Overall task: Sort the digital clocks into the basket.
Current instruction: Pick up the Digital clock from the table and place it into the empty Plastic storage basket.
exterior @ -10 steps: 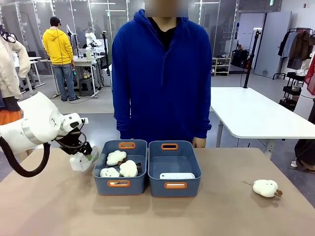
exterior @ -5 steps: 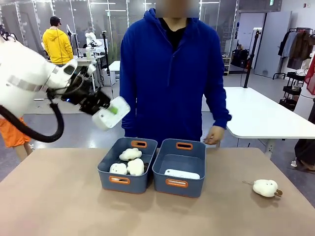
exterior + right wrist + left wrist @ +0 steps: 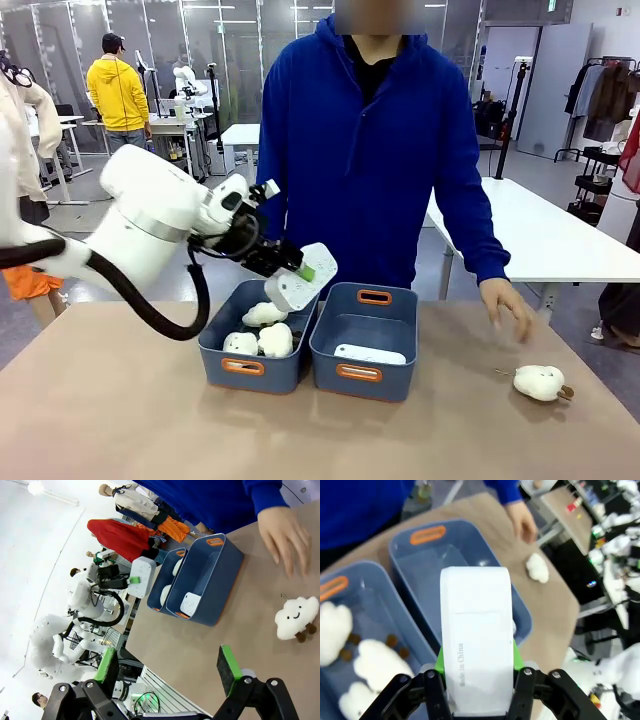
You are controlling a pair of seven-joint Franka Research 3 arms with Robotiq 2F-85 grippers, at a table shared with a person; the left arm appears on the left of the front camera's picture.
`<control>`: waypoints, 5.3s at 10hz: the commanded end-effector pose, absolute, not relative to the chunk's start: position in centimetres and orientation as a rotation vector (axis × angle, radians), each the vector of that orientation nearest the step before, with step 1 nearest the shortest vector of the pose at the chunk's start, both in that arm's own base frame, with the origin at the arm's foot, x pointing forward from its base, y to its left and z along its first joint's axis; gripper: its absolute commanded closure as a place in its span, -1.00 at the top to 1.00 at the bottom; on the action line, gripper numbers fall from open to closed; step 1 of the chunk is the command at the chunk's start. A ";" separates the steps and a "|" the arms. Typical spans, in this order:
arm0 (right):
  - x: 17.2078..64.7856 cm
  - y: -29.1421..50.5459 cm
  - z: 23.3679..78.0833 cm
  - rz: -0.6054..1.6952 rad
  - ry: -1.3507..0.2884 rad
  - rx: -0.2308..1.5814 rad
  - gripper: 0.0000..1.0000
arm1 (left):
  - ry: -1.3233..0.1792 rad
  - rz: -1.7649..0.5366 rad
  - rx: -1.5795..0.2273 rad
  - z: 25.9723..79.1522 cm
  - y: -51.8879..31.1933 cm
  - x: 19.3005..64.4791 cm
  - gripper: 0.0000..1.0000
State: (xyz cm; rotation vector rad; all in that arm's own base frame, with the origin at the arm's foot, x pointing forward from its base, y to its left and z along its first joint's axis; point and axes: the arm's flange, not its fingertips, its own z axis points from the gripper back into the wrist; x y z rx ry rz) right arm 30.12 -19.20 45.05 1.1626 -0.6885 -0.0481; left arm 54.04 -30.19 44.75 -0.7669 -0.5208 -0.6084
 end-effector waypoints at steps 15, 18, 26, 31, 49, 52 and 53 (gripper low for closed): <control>30.3 -19.1 45.0 -0.044 -0.712 1.158 1.00 | -0.257 -0.685 -0.780 50.1 -9.8 46.9 1.00; 30.3 -19.1 45.0 -0.044 -0.712 1.158 1.00 | -0.314 -0.631 -0.608 51.6 2.6 41.1 1.00; 30.3 -19.1 45.0 -0.044 -0.712 1.158 1.00 | -0.395 -0.407 -0.830 50.2 15.1 34.5 1.00; 30.3 -19.1 45.0 -0.044 -0.712 1.158 1.00 | -0.395 -0.407 -0.830 50.2 15.1 34.5 1.00; 30.3 -19.1 45.0 -0.044 -0.712 1.158 1.00 | -0.395 -0.407 -0.830 50.2 15.1 34.5 1.00; 30.3 -19.1 45.0 -0.044 -0.712 1.158 1.00 | -0.395 -0.407 -0.830 50.2 15.1 34.5 1.00; 30.3 -19.1 45.0 -0.044 -0.712 1.158 1.00 | -0.395 -0.407 -0.830 50.2 15.1 34.5 1.00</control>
